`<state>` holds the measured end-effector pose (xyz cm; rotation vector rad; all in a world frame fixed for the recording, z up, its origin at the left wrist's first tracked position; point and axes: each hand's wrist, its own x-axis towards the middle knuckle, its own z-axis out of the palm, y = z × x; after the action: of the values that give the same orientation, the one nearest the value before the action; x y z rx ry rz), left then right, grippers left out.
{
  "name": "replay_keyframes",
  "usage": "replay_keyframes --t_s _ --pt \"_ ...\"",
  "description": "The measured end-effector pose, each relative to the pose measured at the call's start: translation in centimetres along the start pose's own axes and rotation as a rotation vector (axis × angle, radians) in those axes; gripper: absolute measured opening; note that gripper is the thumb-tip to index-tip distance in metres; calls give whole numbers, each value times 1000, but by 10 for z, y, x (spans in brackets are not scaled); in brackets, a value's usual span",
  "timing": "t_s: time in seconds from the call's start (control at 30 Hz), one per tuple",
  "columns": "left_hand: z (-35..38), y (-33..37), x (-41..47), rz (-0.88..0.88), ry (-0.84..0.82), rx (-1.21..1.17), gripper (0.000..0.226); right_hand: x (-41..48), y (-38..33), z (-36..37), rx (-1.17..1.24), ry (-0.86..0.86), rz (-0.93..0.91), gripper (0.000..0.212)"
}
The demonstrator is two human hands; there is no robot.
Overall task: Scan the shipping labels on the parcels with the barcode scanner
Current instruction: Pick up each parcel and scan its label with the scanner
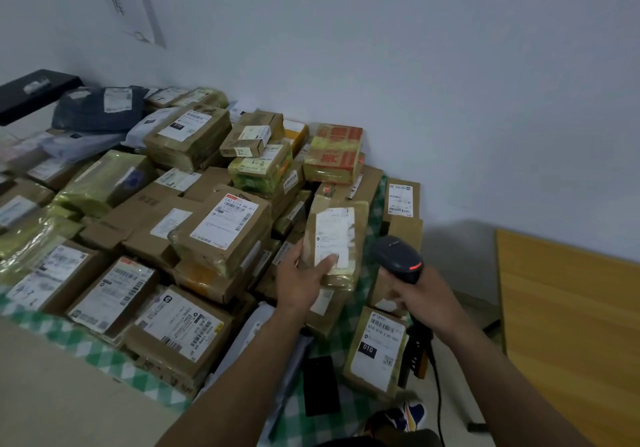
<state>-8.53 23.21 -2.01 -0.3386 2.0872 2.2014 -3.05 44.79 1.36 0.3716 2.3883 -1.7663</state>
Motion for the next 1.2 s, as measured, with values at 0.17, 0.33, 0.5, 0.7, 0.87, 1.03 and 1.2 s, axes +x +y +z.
replay_keyframes --t_s 0.17,0.33,0.5,0.7,0.87,1.03,1.2 --pt "44 10 -27 -24 -64 -145 43 -3 -23 -3 216 111 -76 29" --pt "54 11 -33 -46 -214 -99 46 -9 -37 -27 199 201 -138 40" --pt "52 19 -34 -53 -330 -106 70 -13 -36 -42 188 243 -121 44" --pt "41 38 -30 30 -477 -17 104 -19 -36 -47 160 209 -147 44" --pt "42 44 -27 100 -479 115 105 -19 -35 -53 66 245 -165 43" --pt "41 41 -23 152 -405 90 107 -26 -43 -55 -9 305 -149 33" --pt "38 36 -11 202 -345 135 111 -41 -60 -55 -42 261 -149 20"
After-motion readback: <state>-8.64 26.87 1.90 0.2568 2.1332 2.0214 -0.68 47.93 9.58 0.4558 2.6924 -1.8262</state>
